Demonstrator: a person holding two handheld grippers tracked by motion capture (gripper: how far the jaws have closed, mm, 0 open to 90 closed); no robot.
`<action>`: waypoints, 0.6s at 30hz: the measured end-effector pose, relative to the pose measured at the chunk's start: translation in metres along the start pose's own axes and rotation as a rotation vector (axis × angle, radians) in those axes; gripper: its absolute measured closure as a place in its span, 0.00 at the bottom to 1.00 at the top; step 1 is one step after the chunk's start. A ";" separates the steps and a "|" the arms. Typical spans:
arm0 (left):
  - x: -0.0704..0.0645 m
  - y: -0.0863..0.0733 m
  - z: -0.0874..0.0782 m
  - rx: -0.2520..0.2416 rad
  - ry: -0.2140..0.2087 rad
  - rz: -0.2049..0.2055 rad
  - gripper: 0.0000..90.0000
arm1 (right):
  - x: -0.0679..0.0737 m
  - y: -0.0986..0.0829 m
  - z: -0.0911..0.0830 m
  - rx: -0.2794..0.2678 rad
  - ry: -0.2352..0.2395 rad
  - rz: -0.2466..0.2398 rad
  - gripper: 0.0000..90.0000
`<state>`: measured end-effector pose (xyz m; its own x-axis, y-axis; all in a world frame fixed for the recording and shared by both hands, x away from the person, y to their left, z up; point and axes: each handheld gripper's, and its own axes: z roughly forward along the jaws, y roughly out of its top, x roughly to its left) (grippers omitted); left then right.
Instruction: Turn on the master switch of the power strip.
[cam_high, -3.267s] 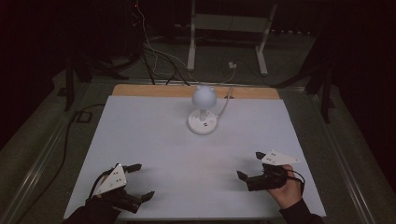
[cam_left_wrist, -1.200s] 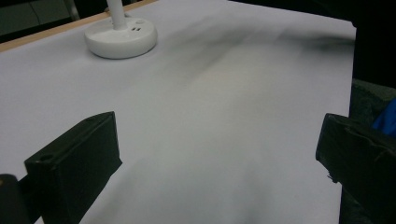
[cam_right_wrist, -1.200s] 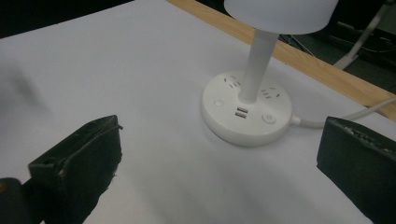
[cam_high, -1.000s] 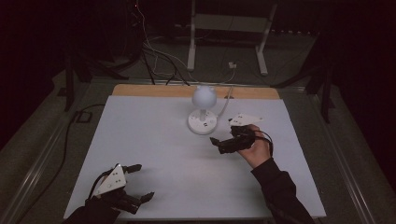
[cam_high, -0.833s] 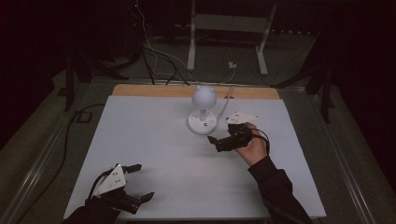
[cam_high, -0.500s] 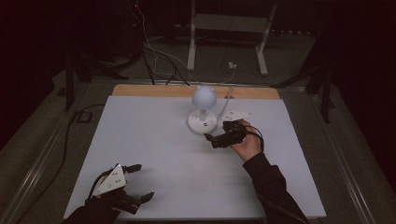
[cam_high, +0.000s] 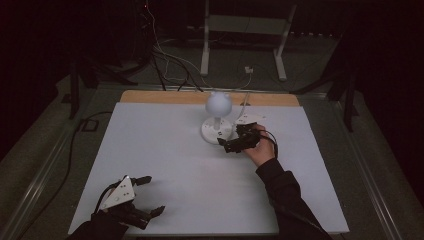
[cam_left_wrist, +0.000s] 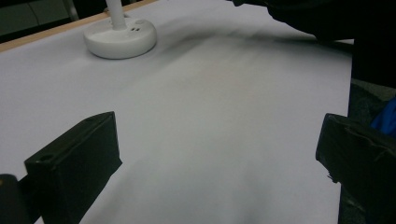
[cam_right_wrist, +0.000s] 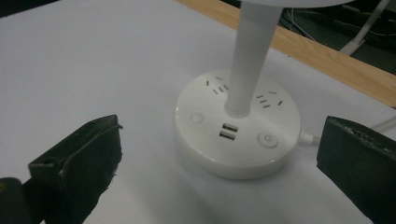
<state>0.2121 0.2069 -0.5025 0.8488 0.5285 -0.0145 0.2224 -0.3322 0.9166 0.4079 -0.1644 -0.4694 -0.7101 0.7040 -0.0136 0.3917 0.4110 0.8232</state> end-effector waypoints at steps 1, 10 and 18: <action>0.000 0.000 0.000 0.003 -0.002 0.000 0.00 | -0.001 0.000 0.001 0.000 0.003 0.005 0.00; 0.000 0.000 0.000 0.005 -0.002 -0.001 0.00 | -0.010 -0.003 0.011 -0.008 -0.074 0.060 0.07; 0.000 0.000 0.001 0.007 -0.002 0.001 0.00 | -0.015 -0.003 0.014 -0.010 -0.134 0.120 0.32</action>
<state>0.2126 0.2068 -0.5031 0.8498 0.5269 -0.0145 0.2253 -0.3383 0.9137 0.4260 -0.1680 -0.4798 -0.5735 0.8191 0.0103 0.4628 0.3136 0.8292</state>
